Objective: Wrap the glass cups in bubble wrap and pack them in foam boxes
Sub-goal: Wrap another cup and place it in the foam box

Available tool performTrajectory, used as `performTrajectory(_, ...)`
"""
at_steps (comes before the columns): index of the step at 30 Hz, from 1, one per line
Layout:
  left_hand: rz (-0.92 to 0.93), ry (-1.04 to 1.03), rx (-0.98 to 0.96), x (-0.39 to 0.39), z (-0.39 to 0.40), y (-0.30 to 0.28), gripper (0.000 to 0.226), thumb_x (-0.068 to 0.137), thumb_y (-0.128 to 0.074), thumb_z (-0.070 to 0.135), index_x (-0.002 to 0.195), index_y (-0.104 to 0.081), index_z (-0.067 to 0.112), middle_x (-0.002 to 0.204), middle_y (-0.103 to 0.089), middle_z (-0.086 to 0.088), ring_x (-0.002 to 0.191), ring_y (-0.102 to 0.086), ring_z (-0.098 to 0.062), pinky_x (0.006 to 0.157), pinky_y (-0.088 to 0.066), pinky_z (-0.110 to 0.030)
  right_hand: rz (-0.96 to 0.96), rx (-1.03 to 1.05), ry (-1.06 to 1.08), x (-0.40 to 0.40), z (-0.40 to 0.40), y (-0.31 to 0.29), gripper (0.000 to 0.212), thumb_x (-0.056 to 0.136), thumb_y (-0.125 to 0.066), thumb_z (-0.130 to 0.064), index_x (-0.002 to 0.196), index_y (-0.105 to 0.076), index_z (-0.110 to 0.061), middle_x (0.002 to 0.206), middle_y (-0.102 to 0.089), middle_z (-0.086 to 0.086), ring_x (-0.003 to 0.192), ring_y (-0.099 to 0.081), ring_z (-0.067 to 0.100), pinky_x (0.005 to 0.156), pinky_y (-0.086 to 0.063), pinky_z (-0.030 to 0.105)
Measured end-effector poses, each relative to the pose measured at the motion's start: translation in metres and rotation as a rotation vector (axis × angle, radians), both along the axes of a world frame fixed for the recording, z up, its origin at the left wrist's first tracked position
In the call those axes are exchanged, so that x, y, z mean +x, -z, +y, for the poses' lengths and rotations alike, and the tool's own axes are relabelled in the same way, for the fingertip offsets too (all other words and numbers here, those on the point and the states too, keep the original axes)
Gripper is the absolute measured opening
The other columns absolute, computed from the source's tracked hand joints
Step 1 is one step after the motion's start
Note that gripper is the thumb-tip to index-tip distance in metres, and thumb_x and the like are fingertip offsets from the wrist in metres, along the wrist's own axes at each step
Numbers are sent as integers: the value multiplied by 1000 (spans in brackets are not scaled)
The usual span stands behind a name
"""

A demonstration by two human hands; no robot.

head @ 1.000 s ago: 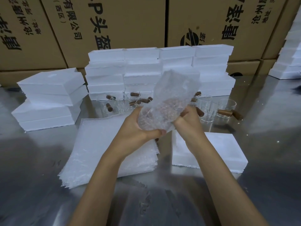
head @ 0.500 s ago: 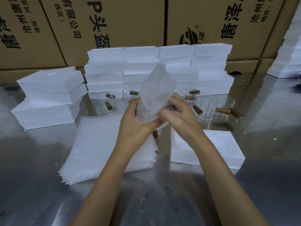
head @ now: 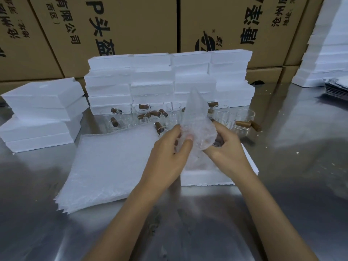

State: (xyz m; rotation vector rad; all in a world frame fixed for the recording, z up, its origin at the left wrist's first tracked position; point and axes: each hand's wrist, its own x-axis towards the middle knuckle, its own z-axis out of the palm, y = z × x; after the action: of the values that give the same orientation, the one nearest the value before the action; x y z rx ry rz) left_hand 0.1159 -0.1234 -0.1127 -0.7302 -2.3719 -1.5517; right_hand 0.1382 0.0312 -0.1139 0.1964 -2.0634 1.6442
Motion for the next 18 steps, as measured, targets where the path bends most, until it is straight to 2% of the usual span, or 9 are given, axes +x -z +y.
performTrajectory(2, 33, -63, 14, 0, -1, -1, 6, 100, -54, 33, 103, -59, 32, 92, -68, 15, 82, -65, -5, 69, -54, -35, 45, 8, 7, -1, -6, 0, 26, 83, -77, -6, 103, -65, -20, 99, -70, -5, 95, -66, 15, 82, -50, 25)
performTrajectory(4, 30, -121, 43, 0, -2, -3, 16, 98, -56, 29, 109, -53, 39, 99, -66, 19, 80, -64, -2, 68, -55, -36, 79, 37, 17, -1, -11, -1, 27, 86, -72, -3, 106, -63, -17, 100, -69, -9, 97, -65, 9, 83, -46, 17)
performTrajectory(7, 72, -154, 16, -2, -4, -2, 44, 91, -55, 13, 117, -44, 47, 112, -57, 18, 84, -60, 1, 68, -55, -34, 81, 156, 11, -1, -16, 2, 18, 89, -68, -7, 105, -66, -14, 105, -68, -6, 102, -62, 13, 89, -48, 27)
performTrajectory(8, 102, -157, -9, -3, -4, -2, 44, 89, -53, 11, 115, -45, 46, 114, -55, 16, 86, -58, 4, 69, -53, -30, 78, 208, 20, -1, -17, 3, 12, 89, -68, -11, 100, -66, -16, 104, -66, -7, 103, -59, 16, 91, -47, 30)
performTrajectory(10, 125, -168, -41, -3, -5, -1, 38, 86, -47, 13, 107, -50, 45, 113, -52, 18, 88, -54, 12, 69, -45, -15, 74, 270, 32, 1, -20, 4, 6, 86, -66, -22, 91, -63, -24, 98, -60, -11, 101, -53, 17, 89, -41, 27)
performTrajectory(12, 110, -166, -40, -4, -6, -1, 37, 81, -42, 15, 100, -56, 43, 109, -54, 18, 92, -54, 12, 68, -40, -7, 54, 289, 28, 4, -21, 4, 12, 82, -61, -35, 91, -59, -28, 99, -56, -15, 104, -50, 14, 90, -37, 23)
performTrajectory(14, 111, -146, -60, -6, -9, 0, 32, 80, -44, 11, 96, -61, 34, 104, -59, 14, 90, -56, 2, 67, -38, -9, 45, 274, 10, 7, -21, 4, 29, 78, -59, -42, 104, -57, -29, 108, -55, -20, 112, -48, 7, 93, -37, 21)
performTrajectory(16, 101, -130, -126, -10, -11, 2, 26, 89, -47, 6, 94, -69, 21, 100, -62, 9, 87, -57, -5, 71, -42, -18, 51, 263, -3, 8, -19, 4, 44, 78, -62, -39, 119, -53, -28, 118, -54, -17, 118, -48, 8, 98, -40, 26)
performTrajectory(18, 33, -131, -172, -11, -11, 3, 25, 95, -46, 13, 90, -70, 10, 96, -64, 3, 86, -59, -11, 76, -47, -32, 80, 355, 24, 8, -21, 4, 38, 79, -59, -39, 113, -57, -24, 120, -53, -11, 117, -48, 12, 100, -41, 38)
